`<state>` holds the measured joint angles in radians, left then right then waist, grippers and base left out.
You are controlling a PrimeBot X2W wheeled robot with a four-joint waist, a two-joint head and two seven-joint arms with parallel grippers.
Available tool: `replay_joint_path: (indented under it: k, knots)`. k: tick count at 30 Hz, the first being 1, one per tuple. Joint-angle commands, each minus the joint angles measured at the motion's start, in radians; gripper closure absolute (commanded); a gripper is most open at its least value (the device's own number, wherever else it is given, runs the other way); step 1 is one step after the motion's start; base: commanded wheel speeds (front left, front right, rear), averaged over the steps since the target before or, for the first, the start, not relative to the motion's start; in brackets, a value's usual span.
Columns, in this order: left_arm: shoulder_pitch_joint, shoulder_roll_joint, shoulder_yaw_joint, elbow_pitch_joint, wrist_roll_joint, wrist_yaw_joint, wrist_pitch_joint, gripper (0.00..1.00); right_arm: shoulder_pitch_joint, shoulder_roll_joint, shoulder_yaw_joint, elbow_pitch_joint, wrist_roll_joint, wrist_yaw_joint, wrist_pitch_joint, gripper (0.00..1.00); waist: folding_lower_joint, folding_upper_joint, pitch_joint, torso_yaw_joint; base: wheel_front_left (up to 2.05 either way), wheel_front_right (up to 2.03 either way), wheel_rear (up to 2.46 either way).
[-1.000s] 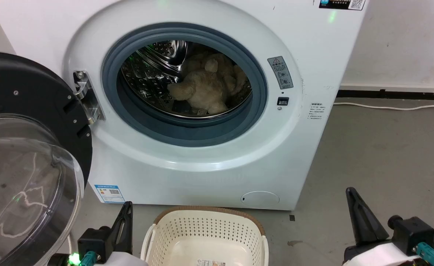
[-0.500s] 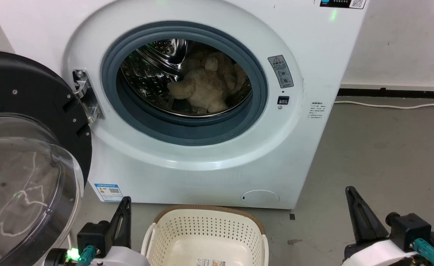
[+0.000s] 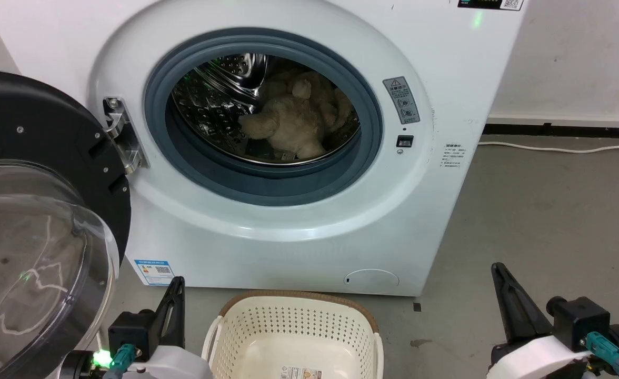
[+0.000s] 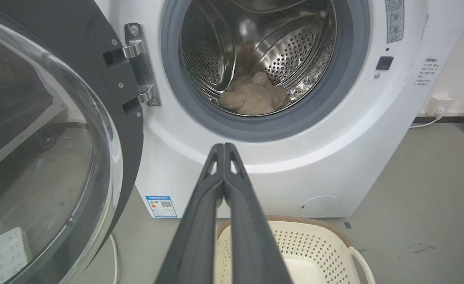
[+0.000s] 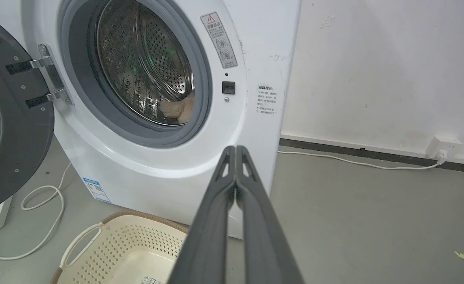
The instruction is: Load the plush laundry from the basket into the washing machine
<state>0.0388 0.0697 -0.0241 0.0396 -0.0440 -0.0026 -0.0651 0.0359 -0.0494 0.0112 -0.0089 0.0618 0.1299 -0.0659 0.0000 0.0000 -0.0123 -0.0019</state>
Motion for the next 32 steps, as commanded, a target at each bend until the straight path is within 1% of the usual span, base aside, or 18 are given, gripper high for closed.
replay_joint_path:
  k: [1,32]
  knots:
    - [-0.017,-0.006,0.003,-0.007,0.010,0.002,0.005,1.00,-0.013,-0.001,-0.001,0.003,-0.010,0.001,0.006,1.00,0.0000,0.0000,0.001,0.000,0.00,0.00,0.00]
    - [-0.039,-0.019,0.024,-0.040,0.044,0.003,0.065,1.00,-0.036,-0.001,-0.011,0.009,-0.062,0.001,0.066,1.00,0.0000,0.0000,0.012,0.002,0.00,0.00,0.00]
